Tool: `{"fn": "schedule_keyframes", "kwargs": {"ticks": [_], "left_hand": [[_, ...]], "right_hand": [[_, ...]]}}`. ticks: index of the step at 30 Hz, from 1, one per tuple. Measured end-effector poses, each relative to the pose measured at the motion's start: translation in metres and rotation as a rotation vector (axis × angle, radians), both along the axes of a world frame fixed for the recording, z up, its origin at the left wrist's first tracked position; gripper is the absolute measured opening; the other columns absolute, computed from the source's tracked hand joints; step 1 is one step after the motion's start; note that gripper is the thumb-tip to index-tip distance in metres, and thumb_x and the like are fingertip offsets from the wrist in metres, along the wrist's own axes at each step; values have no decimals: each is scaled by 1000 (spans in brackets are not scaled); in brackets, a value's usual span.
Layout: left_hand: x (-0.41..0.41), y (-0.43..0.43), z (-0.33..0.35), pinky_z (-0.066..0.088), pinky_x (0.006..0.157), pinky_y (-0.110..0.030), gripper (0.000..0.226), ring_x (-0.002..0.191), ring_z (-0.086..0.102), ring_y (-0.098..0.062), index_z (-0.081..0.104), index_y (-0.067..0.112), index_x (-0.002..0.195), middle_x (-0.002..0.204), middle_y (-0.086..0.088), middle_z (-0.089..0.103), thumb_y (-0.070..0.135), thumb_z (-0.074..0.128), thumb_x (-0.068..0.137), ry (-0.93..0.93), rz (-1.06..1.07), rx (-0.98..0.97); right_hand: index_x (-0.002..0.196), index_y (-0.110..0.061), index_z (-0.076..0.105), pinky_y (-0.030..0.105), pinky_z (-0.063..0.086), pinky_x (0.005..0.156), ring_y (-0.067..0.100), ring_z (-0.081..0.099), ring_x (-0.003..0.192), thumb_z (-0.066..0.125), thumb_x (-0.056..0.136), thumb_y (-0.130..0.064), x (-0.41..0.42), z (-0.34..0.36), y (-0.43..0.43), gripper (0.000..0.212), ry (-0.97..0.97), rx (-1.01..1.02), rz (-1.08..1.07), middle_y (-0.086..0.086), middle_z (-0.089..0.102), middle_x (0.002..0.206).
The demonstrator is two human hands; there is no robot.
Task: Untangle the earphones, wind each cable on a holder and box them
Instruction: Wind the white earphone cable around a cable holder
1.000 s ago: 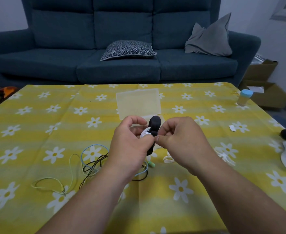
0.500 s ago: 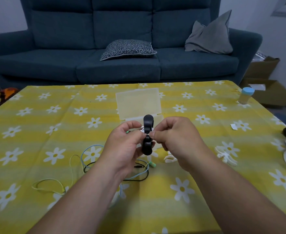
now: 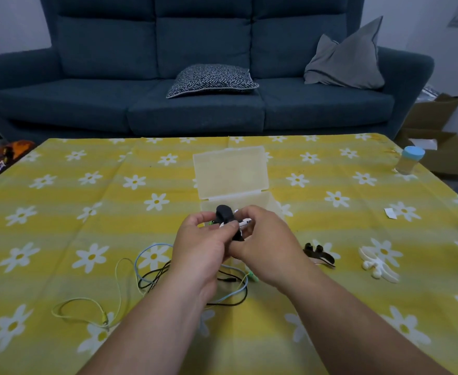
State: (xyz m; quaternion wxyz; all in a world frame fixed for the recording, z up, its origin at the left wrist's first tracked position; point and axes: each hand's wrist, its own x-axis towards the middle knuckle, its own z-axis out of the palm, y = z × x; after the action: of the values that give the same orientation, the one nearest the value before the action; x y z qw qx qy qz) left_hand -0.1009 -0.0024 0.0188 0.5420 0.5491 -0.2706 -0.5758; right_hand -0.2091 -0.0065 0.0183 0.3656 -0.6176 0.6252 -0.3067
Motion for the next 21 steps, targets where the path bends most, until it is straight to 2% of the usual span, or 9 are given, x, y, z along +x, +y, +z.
{"fn": "schedule_keyframes", "kwargs": {"ticks": [2, 4, 6, 8, 13, 17, 21], "left_hand": [[3, -5, 1, 57, 56, -28, 35, 76, 74, -24, 55, 12, 111, 102, -18, 73, 2, 73, 83, 10, -8, -17], [6, -11, 4, 60, 73, -36, 34, 85, 74, -24, 58, 10, 114, 102, -14, 73, 10, 74, 84, 35, -30, -19], [11, -17, 4, 58, 81, -38, 28, 86, 71, -23, 61, 11, 112, 99, -9, 71, 16, 72, 88, 26, -38, -9], [15, -20, 3, 58, 81, -37, 20, 88, 69, -24, 64, 13, 108, 101, -10, 66, 19, 70, 90, 0, -45, 5], [19, -23, 1, 58, 86, -39, 18, 100, 70, -26, 65, 19, 108, 108, -10, 70, 23, 69, 91, -51, -80, 2], [21, -25, 0, 59, 86, -40, 19, 99, 70, -25, 65, 20, 108, 103, -7, 70, 26, 69, 91, -79, -83, -10], [20, -26, -2, 57, 88, -46, 17, 99, 70, -28, 65, 21, 108, 85, -2, 67, 22, 67, 91, -139, -57, -35]], "right_hand": [[99, -29, 64, 26, 48, 61, 8, 61, 66, 77, 75, -21, 0, 0, -9, 28, 14, -26, -14, -11, 62, 71], [96, -28, 66, 23, 42, 56, 7, 60, 61, 78, 77, -26, -4, 1, -18, 22, -3, -41, -51, -10, 61, 68], [97, -27, 68, 21, 41, 55, 9, 63, 67, 79, 78, -31, -9, 2, -29, 23, 46, -83, -121, -9, 66, 74], [103, -27, 69, 18, 40, 54, 8, 64, 71, 80, 77, -29, -14, 5, -37, 28, 118, -123, -162, -9, 67, 81], [105, -31, 67, 8, 39, 49, -2, 62, 67, 81, 79, -29, -7, 7, -40, 29, 114, -151, -83, -15, 65, 80], [116, -29, 63, 9, 40, 50, -3, 60, 69, 78, 81, -28, -5, 3, -43, 37, 169, -158, -90, -16, 61, 80], [124, -32, 57, 16, 41, 53, 0, 59, 70, 73, 85, -30, -8, 0, -51, 42, 231, -188, -152, -13, 60, 76]]}}
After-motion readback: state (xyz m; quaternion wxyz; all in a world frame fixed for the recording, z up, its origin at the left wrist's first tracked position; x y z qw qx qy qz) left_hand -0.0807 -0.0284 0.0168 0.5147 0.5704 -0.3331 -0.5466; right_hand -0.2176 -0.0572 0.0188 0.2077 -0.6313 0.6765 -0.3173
